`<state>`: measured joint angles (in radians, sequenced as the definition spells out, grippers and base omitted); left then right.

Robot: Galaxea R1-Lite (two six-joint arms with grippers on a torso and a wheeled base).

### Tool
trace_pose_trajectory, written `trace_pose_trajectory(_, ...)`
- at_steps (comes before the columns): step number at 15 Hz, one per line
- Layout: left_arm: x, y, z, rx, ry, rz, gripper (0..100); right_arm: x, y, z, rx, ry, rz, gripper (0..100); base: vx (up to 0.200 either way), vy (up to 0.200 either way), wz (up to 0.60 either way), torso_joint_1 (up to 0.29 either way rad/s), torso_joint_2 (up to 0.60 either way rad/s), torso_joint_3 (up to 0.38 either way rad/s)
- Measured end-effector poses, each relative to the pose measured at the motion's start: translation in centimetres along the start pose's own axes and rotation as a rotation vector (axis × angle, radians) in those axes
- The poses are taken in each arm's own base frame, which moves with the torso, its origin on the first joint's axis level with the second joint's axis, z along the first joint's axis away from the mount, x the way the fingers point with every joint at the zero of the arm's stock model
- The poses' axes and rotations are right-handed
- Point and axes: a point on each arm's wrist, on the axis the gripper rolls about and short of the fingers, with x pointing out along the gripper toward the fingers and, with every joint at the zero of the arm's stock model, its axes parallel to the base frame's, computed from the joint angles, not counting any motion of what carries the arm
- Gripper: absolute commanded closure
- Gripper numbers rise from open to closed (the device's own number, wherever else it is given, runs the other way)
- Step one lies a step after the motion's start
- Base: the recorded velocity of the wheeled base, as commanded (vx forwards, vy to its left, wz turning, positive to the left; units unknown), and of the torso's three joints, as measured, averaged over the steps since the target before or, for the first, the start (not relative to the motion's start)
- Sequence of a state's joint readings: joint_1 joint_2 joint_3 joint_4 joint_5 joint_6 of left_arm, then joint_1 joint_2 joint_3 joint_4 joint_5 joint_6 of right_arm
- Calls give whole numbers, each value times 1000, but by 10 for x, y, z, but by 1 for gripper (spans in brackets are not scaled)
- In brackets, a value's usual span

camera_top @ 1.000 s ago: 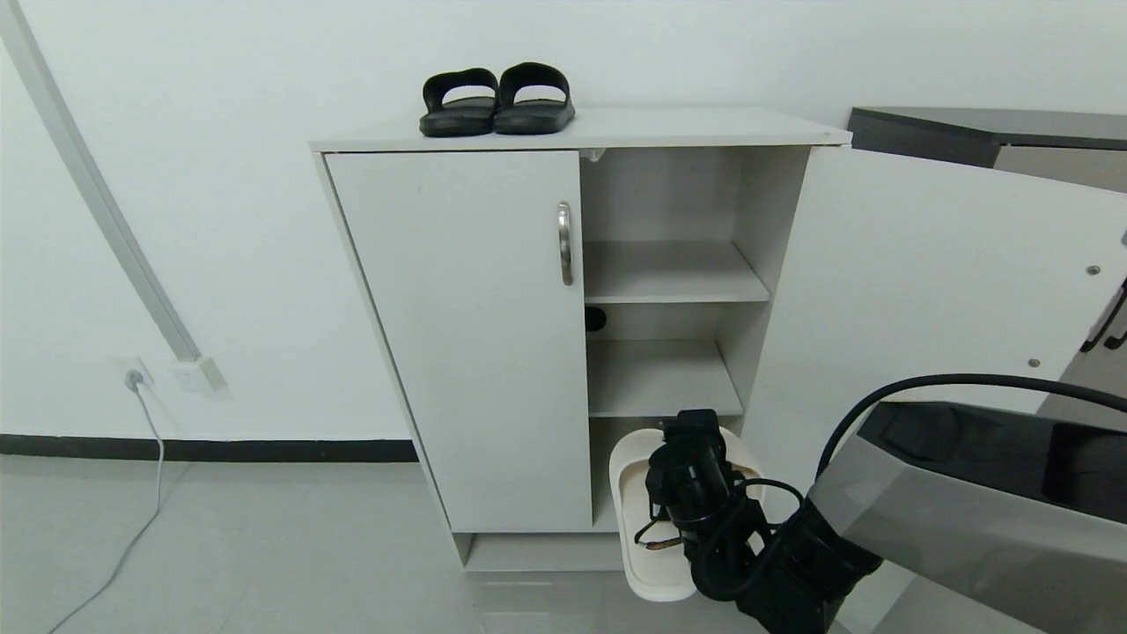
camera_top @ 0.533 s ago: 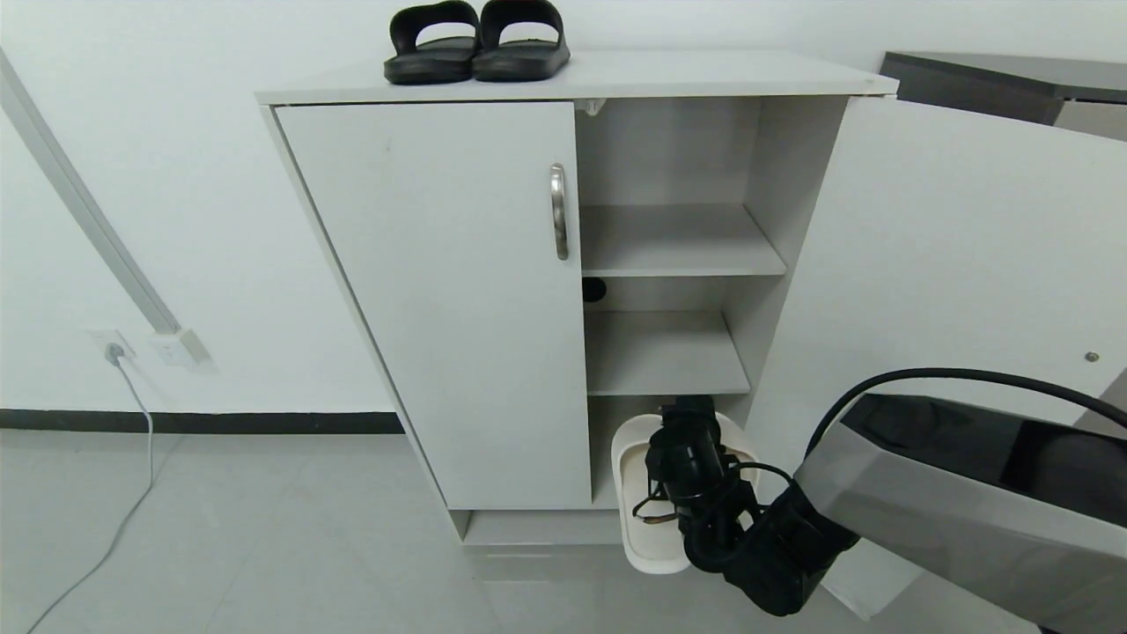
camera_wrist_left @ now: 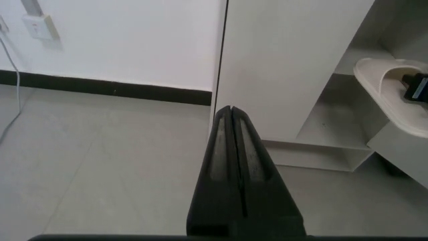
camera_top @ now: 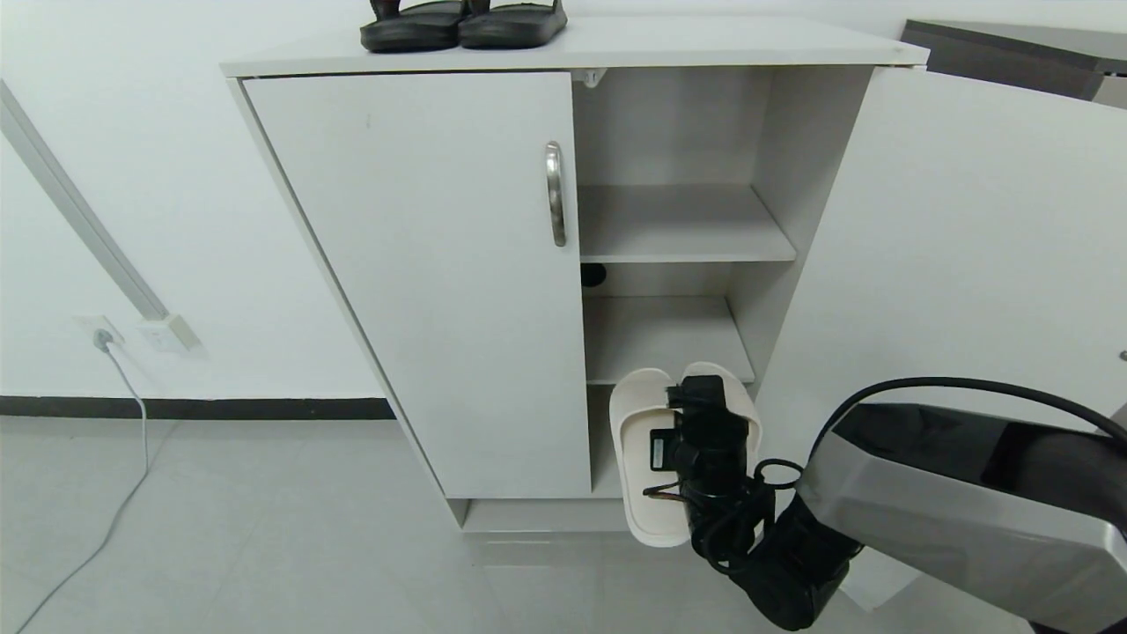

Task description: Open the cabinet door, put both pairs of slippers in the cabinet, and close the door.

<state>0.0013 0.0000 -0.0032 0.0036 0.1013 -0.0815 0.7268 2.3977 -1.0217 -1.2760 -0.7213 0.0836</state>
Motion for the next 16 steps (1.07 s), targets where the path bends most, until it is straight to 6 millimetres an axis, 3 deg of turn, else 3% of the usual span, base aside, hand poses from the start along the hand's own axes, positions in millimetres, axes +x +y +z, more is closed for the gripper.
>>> trace_pose_trajectory(6,0,0,0,-1,0,0,100,3,-4,-16,-33,27,-8,100,0,0,0,0,0,0)
trace_pose_trajectory(16,0,0,0,-1,-1,-1,100,5,-2,-7,3,-14,2,100,200,0,0,3,2,0)
